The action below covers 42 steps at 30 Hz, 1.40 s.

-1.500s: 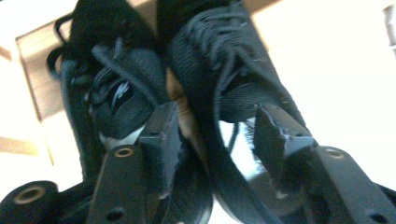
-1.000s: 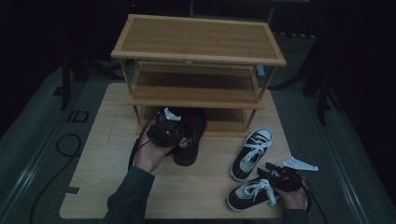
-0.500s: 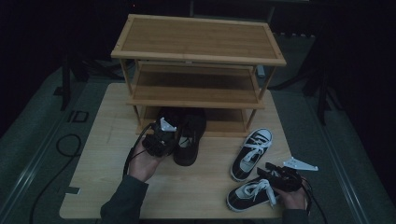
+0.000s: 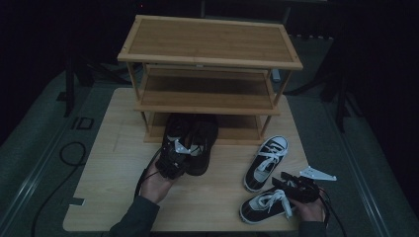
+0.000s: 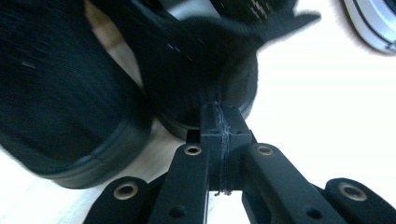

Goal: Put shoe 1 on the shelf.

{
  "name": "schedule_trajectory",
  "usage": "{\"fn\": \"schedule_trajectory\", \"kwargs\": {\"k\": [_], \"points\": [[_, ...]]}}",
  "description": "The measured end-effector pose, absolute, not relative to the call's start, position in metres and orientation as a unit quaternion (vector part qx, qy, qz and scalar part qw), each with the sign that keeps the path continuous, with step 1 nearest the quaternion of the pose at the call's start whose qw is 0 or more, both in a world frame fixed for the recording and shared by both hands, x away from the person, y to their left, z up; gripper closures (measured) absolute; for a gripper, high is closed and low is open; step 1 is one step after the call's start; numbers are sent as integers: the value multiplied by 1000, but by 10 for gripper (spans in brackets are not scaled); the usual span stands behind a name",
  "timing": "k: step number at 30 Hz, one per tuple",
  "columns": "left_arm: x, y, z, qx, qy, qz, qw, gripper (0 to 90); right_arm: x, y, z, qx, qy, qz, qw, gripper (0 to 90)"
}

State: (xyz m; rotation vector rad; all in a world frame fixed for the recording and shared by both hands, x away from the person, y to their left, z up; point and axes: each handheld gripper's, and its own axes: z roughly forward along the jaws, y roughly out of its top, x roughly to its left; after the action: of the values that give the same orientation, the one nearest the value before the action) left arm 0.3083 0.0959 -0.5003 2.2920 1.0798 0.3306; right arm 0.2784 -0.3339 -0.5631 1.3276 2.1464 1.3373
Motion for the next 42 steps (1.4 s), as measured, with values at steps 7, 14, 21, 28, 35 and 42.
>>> {"fn": "schedule_trajectory", "kwargs": {"k": [7, 14, 21, 28, 35, 42], "points": [[307, 85, -509, 869, 393, 121, 275, 900, 278, -334, -563, 460, 744, 463, 143, 448], [310, 75, -506, 870, 386, 140, 273, 900, 278, -334, -563, 460, 744, 463, 142, 448], [318, 63, -504, 869, 386, 147, 271, 900, 278, -334, -563, 460, 744, 463, 142, 448], [333, 51, -501, 858, 398, 159, 282, 900, 279, -334, -563, 460, 744, 463, 141, 448], [343, 40, -496, 859, 394, 171, 277, 900, 279, -334, -563, 460, 745, 463, 141, 448], [359, 30, -494, 858, 400, 191, 261, 900, 279, -334, -563, 460, 744, 464, 140, 448]]}}
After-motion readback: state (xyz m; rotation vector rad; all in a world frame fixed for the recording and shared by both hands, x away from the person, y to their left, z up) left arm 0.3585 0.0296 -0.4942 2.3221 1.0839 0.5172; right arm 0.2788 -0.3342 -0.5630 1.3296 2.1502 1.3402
